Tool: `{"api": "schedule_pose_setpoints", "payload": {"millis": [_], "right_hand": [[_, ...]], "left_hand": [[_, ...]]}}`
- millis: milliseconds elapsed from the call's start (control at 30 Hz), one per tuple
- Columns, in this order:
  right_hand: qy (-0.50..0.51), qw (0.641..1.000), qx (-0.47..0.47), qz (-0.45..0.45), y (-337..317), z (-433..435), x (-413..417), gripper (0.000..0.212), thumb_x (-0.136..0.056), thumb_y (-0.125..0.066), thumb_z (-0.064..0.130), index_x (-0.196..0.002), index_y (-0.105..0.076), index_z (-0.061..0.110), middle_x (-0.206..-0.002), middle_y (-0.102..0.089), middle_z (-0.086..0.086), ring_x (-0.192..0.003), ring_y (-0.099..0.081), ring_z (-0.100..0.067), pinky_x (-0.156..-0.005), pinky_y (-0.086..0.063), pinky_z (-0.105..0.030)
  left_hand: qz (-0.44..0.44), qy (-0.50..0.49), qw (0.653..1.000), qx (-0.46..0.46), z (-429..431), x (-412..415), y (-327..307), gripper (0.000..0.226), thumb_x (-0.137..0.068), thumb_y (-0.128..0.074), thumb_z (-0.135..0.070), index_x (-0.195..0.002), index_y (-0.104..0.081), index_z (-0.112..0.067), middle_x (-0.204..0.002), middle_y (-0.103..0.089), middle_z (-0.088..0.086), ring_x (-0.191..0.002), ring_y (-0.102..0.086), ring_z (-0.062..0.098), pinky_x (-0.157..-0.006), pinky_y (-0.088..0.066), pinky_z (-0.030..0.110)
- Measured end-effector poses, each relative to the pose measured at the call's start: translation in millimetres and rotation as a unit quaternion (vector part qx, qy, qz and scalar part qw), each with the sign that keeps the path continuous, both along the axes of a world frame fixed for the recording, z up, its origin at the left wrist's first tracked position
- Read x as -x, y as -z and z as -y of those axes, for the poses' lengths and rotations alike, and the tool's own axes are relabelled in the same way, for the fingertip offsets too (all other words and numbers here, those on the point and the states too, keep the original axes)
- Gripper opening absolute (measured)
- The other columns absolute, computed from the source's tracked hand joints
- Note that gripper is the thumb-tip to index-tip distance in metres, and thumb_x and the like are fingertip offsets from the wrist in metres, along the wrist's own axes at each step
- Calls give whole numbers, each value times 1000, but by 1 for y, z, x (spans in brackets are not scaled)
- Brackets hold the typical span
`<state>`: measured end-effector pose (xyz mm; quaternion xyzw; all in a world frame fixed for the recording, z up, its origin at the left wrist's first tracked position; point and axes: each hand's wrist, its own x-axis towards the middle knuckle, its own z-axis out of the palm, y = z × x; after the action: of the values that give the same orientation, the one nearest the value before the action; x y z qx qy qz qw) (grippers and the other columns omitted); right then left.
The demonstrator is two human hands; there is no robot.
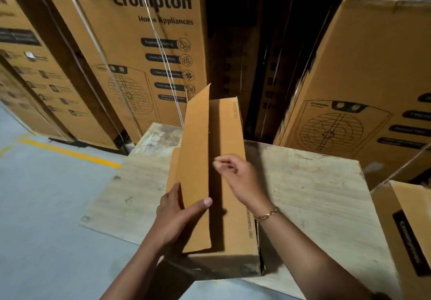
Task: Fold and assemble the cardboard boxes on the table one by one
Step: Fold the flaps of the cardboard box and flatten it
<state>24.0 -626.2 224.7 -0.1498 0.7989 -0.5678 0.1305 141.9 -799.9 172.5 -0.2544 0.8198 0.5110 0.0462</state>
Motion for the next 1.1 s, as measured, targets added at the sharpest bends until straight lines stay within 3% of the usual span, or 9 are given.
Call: {"api": "schedule_pose_setpoints", "payload": {"millis": [67, 133, 233, 333, 533, 667, 833, 1000, 1100], "right_hand": [[114, 993, 13, -39, 17, -24, 5, 21, -98, -60, 35, -117, -66, 27, -111, -67, 14, -102, -60, 3, -76, -48, -16], [174, 984, 1, 46, 42, -51, 10, 22, -99, -59, 34, -119, -64, 26, -116, -66, 9, -109, -60, -6, -78, -45, -22], [95, 963, -75, 242, 79, -69, -3, 26, -101, -53, 41, -121, -60, 27, -125, -62, 3, -112, -59, -15, -79, -46, -29], [31, 950, -81, 302, 95, -62, -23, 29, -99, -54, 47, -121, -60, 30, -127, -63, 3, -109, -61, -11, -84, -48, -30], [-69, 952, -292, 56, 93, -36, -39, 65, -90, -55, 61, -148, -33, 40, -149, -37, 14, -128, -51, -16, -95, -48, -36], [-75, 950, -304, -16, 95, -32, -33, 62, -94, -52, 41, -151, -26, 42, -131, -59, 2, -86, -66, -12, -70, -60, -33], [-31, 981, -190, 18, 95, -69, -20, 59, -102, -51, 27, -153, -27, 47, -136, -55, 18, -46, -49, -4, -45, -41, -23], [-65, 965, -252, 8, 88, -59, -21, 53, -98, -56, 30, -147, -39, 40, -140, -55, 15, -56, -57, -5, -49, -49, -23], [-107, 933, -344, -13, 78, -41, -21, 55, -90, -58, 40, -142, -40, 37, -137, -53, 12, -95, -60, -8, -70, -48, -25]], "left_hand": [[8, -6, 999, 33, 4, 4, 4, 132, -49, -60, -101, -158, -17, -40, -163, -28, 1, -147, -31, 32, -115, -35, 61], [28, -10, 996, 80, 4, 6, 2, 138, -49, -50, -102, -161, -9, -34, -169, -13, 2, -152, -19, 35, -119, -29, 60], [34, -23, 988, 147, 5, 3, 2, 132, -53, -35, -97, -162, -2, -30, -171, -1, 1, -153, -12, 35, -116, -29, 60], [20, -62, 984, 164, 20, -2, 13, 121, -63, -36, -92, -163, -5, -30, -171, -5, 3, -152, -15, 37, -115, -29, 61], [-18, -91, 988, 122, 67, -21, 40, 123, -62, -33, -105, -161, -16, -33, -165, -26, 4, -148, -29, 36, -116, -31, 65], [-20, -95, 987, 131, 74, -25, 42, 122, -61, -34, -104, -160, -20, -32, -163, -29, 4, -147, -31, 34, -116, -31, 63], [-29, -96, 985, 138, 69, -22, 38, 114, -68, -42, -95, -160, -22, -30, -164, -28, 4, -147, -31, 34, -117, -31, 61], [-9, -87, 984, 157, 64, -16, 35, 118, -65, -32, -102, -159, -21, -33, -164, -29, 3, -146, -33, 36, -114, -32, 66], [4, -66, 976, 207, 54, -18, 22, 107, -73, -26, -93, -161, -21, -33, -166, -26, 1, -150, -28, 33, -115, -25, 68]]}}
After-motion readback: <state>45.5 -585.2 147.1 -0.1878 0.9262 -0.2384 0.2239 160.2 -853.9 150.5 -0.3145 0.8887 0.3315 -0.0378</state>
